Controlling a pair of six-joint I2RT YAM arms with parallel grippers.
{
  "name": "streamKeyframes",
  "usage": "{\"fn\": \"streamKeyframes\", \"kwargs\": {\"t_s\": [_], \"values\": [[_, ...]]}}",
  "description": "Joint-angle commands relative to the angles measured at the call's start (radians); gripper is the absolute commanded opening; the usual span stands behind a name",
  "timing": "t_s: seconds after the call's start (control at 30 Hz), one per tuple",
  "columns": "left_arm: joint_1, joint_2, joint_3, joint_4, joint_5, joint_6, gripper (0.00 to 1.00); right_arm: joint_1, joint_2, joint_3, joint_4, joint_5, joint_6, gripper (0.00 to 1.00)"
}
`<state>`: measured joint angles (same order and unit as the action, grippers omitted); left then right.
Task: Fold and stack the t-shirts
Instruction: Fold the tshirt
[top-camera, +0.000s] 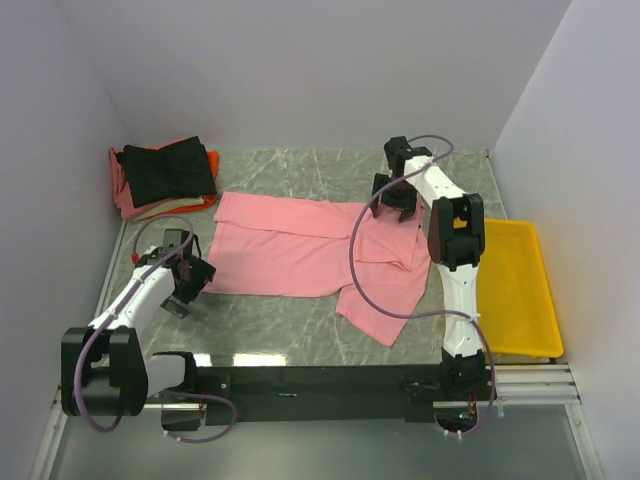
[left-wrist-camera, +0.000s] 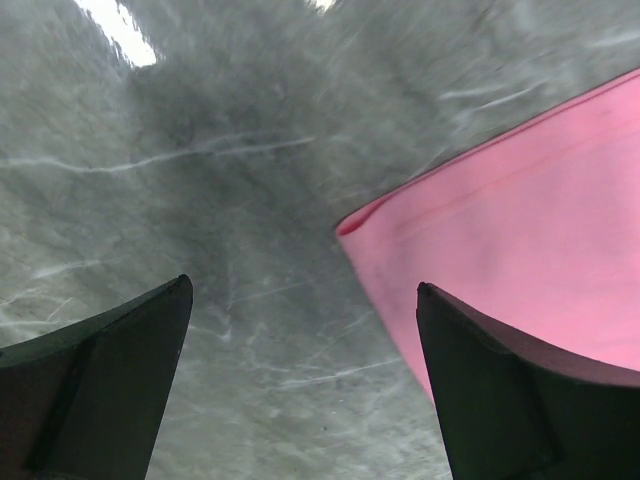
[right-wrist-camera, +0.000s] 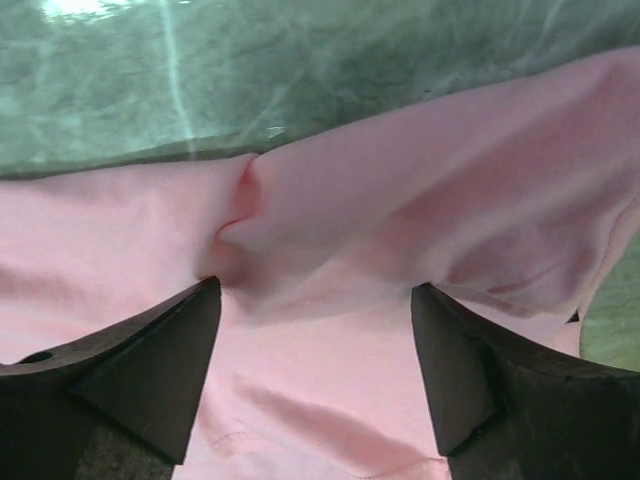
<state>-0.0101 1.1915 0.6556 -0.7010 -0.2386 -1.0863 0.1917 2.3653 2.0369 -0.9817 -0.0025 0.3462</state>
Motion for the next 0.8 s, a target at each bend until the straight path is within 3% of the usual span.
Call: {"fn": "streamKeyframes", "kwargs": {"t_s": [0.0, 0.17, 0.2, 0.3, 0.37, 0.63, 0.73, 0.77], "values": [[0.006, 0.016, -0.027, 0.056, 0.065, -0.006, 0.99, 0.006, -0.05, 0.046, 0.012, -0.045, -0.065, 0.85], [0.006, 0.052, -0.043, 0.149, 0.137, -0.001, 0.9, 0.058, -0.251, -0.093, 0.109, -0.051, -0.09, 0.87], [0.006, 0.063, -0.045, 0.15, 0.134, -0.003, 0.8, 0.064, -0.277, -0.139, 0.133, -0.048, -0.087, 0.87], [0.006, 0.105, -0.047, 0.147, 0.09, -0.009, 0.63, 0.087, -0.376, -0.229, 0.167, -0.044, -0.066, 0.88], [0.006, 0.131, -0.045, 0.164, 0.03, -0.018, 0.6, 0.104, -0.446, -0.282, 0.19, -0.042, -0.058, 0.87], [0.007, 0.204, -0.037, 0.218, 0.009, -0.018, 0.47, 0.25, -0.612, -0.46, 0.181, 0.05, -0.047, 0.89], [0.007, 0.195, -0.045, 0.212, 0.021, -0.004, 0.3, 0.27, -0.67, -0.53, 0.189, 0.058, -0.035, 0.88], [0.007, 0.188, -0.05, 0.207, 0.016, -0.006, 0.19, 0.272, -0.684, -0.547, 0.19, 0.05, -0.03, 0.88]]}}
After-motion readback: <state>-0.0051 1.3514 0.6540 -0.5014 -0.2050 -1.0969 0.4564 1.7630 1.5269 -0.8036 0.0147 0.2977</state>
